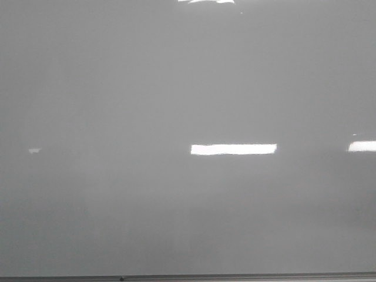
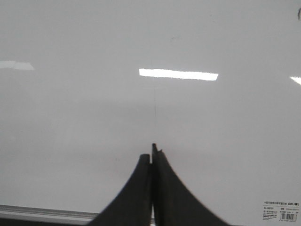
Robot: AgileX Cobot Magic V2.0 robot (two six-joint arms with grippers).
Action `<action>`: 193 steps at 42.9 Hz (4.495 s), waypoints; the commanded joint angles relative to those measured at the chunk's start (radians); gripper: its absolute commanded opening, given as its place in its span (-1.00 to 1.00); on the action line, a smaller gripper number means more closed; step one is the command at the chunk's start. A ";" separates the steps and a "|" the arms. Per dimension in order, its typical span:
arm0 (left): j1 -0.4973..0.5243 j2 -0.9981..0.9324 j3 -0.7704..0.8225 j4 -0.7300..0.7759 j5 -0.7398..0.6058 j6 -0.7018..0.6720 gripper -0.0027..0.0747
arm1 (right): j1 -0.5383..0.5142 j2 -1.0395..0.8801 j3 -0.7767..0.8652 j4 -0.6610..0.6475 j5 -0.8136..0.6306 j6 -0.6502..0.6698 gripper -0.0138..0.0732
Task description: Write number 6 on whiteboard
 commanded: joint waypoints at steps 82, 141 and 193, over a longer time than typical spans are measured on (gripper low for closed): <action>0.048 0.697 -0.458 -0.093 0.039 -0.161 0.58 | -0.001 0.370 -0.565 0.070 0.025 -0.011 0.75; 0.060 1.351 -0.458 0.007 -0.528 -0.176 -0.93 | -0.001 0.370 -0.565 0.070 0.024 -0.011 0.75; -1.050 1.155 -0.921 0.128 0.414 0.453 -0.94 | 0.664 0.982 -0.911 0.537 0.431 -0.827 0.75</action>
